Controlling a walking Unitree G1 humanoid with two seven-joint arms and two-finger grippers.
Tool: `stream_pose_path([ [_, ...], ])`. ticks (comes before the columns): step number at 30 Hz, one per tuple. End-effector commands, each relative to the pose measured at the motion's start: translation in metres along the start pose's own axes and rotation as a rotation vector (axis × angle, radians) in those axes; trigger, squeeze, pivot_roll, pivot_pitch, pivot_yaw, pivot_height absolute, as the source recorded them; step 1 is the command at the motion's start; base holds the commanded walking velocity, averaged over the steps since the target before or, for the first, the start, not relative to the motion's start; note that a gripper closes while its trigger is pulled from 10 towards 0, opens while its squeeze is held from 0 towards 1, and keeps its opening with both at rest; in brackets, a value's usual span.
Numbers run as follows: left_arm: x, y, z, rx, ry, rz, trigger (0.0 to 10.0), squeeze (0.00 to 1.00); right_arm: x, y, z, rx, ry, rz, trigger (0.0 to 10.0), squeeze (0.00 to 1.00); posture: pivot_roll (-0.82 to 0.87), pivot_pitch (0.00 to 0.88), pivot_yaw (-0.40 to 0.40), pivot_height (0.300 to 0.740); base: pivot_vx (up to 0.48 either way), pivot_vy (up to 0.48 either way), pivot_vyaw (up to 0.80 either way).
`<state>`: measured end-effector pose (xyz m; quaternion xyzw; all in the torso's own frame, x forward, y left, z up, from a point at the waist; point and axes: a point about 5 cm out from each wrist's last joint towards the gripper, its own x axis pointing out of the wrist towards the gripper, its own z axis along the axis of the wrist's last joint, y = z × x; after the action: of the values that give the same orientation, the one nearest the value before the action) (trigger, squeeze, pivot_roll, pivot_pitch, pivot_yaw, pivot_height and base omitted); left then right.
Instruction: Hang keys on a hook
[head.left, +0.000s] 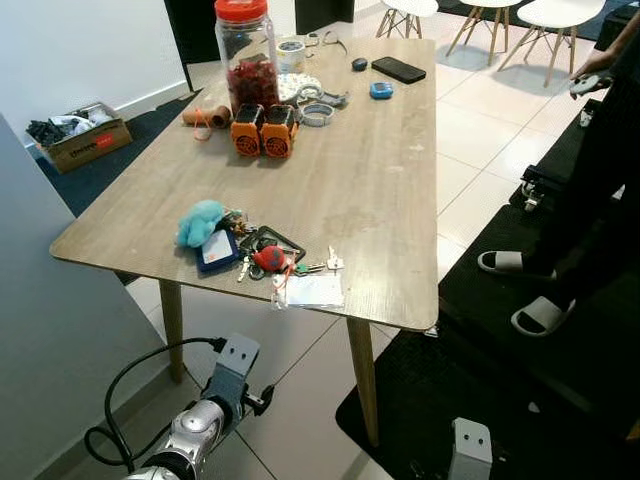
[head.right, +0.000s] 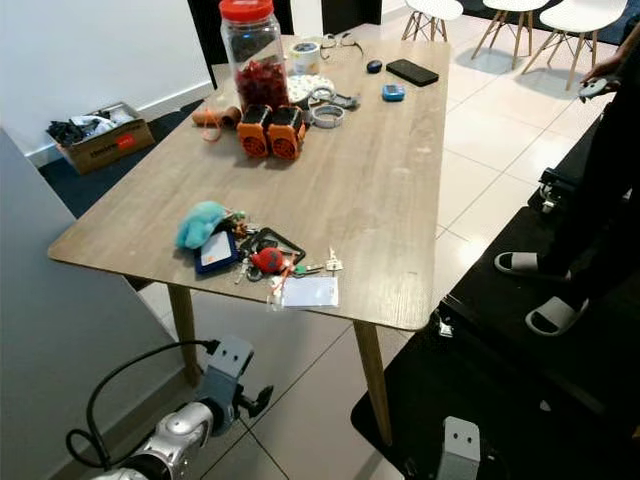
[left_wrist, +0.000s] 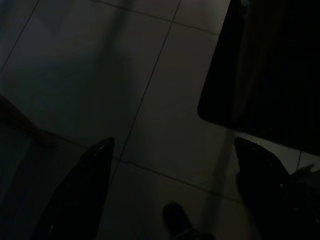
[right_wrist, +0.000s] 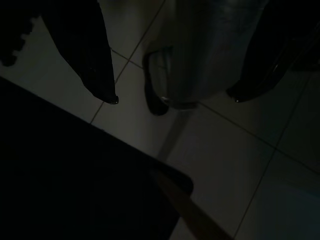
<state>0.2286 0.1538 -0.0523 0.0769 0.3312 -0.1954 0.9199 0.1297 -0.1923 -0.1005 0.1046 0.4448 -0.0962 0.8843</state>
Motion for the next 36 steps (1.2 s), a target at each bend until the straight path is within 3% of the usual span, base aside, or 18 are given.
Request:
stream_pose_path([
  [1,-0.005,0.011,-0.008,0.050,0.052,0.038,10.0,0.00,-0.001,-0.002,-0.003,0.012,0.010,-0.005,10.0,0.00,0.03,0.004,0.048,0.740,0.000,0.000,0.00],
  [8,-0.008,0.020,-0.012,0.106,0.099,0.079,10.0,0.00,-0.002,-0.004,-0.003,-0.001,0.011,-0.008,10.0,0.00,0.03,0.006,0.044,0.740,0.000,0.000,0.00],
  [18,-0.015,0.027,-0.023,0.064,0.125,0.107,10.0,0.00,-0.002,-0.005,-0.004,-0.021,0.008,-0.006,10.0,0.00,0.02,0.050,0.052,0.740,0.000,0.000,0.00],
  [25,-0.028,0.043,-0.045,0.125,0.281,0.226,10.0,0.00,-0.006,-0.008,-0.014,-0.029,0.027,-0.019,10.0,0.00,0.02,0.065,0.046,0.740,0.000,0.000,0.00],
  [27,-0.031,0.047,-0.050,0.086,0.314,0.243,10.0,0.00,-0.006,-0.008,-0.014,-0.029,0.029,-0.018,10.0,0.00,0.02,0.067,0.044,0.740,0.000,0.000,0.00],
  [29,-0.039,0.052,-0.062,-0.048,0.377,0.279,10.0,0.00,-0.006,-0.009,-0.014,-0.029,0.030,-0.016,10.0,0.00,0.02,0.067,0.042,0.740,0.000,0.000,0.00],
  [33,-0.041,0.052,-0.067,-0.090,0.398,0.271,10.0,0.00,-0.006,-0.009,-0.013,-0.029,0.027,-0.013,10.0,0.00,0.02,0.064,0.042,0.740,0.000,0.000,0.00],
  [36,-0.046,0.042,-0.080,0.031,0.452,0.181,10.0,0.00,-0.005,-0.010,-0.011,-0.032,0.027,-0.007,10.0,0.00,0.03,0.063,0.043,0.740,0.000,0.000,0.00],
])
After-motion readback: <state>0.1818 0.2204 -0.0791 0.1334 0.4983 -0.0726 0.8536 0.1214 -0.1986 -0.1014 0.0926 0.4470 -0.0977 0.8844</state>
